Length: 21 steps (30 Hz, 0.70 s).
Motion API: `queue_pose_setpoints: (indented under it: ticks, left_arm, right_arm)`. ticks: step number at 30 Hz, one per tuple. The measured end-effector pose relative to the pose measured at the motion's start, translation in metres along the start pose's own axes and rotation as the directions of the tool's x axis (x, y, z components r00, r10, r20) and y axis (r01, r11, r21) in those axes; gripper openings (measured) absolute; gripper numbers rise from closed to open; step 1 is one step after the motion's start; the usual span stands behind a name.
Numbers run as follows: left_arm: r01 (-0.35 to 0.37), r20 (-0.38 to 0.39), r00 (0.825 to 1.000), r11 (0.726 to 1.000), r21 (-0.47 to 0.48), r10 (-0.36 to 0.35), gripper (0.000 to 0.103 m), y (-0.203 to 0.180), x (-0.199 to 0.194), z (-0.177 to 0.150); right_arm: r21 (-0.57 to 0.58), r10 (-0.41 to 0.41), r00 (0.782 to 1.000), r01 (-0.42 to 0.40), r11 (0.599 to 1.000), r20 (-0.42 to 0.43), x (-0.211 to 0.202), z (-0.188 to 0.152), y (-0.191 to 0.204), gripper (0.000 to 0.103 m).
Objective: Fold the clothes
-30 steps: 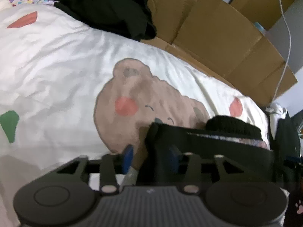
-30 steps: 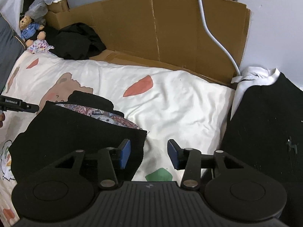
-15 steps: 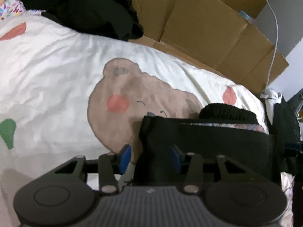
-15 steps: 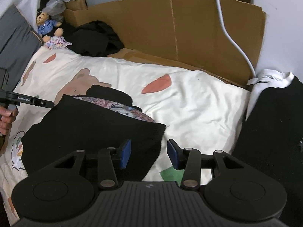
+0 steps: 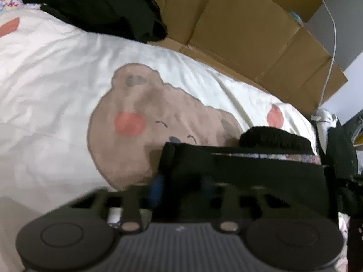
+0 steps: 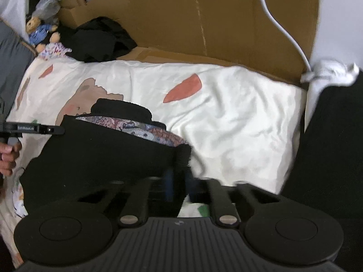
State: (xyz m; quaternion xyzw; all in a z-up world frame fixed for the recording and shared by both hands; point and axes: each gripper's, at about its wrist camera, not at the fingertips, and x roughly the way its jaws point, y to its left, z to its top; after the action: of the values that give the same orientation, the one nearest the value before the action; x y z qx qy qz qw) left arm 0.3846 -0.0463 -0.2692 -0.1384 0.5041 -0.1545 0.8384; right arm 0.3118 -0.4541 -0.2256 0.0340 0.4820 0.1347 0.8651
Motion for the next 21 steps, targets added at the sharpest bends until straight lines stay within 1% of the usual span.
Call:
queue_pose_setpoints:
  ticks: [2,5,10,13,16,17,18,19,20,21]
  left_arm:
    - [0.001,0.022,1.0,1.0,-0.006,-0.001,0.006,0.003,-0.003,0.001]
    - [0.024,0.057,0.998,0.999,-0.042,-0.021,0.005,0.011,-0.01,0.003]
    - [0.014,0.086,0.996,0.999,-0.032,-0.011,0.005,0.015,-0.017,0.004]
    - [-0.002,0.09,0.996,0.999,-0.034,0.006,0.005,0.014,-0.012,0.006]
    - [-0.021,0.073,0.997,0.999,-0.034,0.024,0.005,0.012,-0.003,0.006]
    - [-0.025,0.064,0.998,0.999,-0.037,0.027,0.008,0.012,0.0,0.005]
    - [-0.031,0.054,0.998,0.999,-0.044,0.033,0.013,0.011,0.002,0.005]
    - [-0.041,0.047,0.998,0.998,-0.05,0.044,0.016,0.01,0.003,0.004]
    - [-0.05,0.044,0.998,0.997,-0.052,0.052,0.026,0.009,0.002,0.004]
    - [-0.058,0.038,0.997,0.997,-0.05,0.06,0.045,0.009,0.002,0.004]
  right_arm:
    - [-0.005,0.002,1.0,-0.002,1.0,0.016,-0.002,0.005,-0.001,0.002]
    - [-0.005,-0.001,0.999,0.001,1.0,0.035,-0.003,0.013,-0.001,0.002]
    - [0.001,-0.01,0.999,0.01,1.0,0.044,-0.001,0.02,0.0,0.002]
    - [0.008,-0.023,0.998,0.022,1.0,0.054,0.002,0.022,0.001,0.002]
    - [0.023,-0.045,0.998,0.044,0.999,0.042,0.012,0.023,0.0,0.002]
    - [0.022,-0.054,0.998,0.054,0.998,0.031,0.018,0.023,0.001,0.003]
    - [0.026,-0.062,0.998,0.061,0.998,0.014,0.023,0.022,0.001,0.003]
    - [0.041,-0.059,0.998,0.059,0.997,0.0,0.026,0.022,0.001,0.006]
    - [0.059,-0.055,0.998,0.055,0.997,-0.012,0.029,0.022,0.0,0.008]
    - [0.072,-0.055,0.998,0.057,0.996,-0.02,0.03,0.022,0.0,0.017]
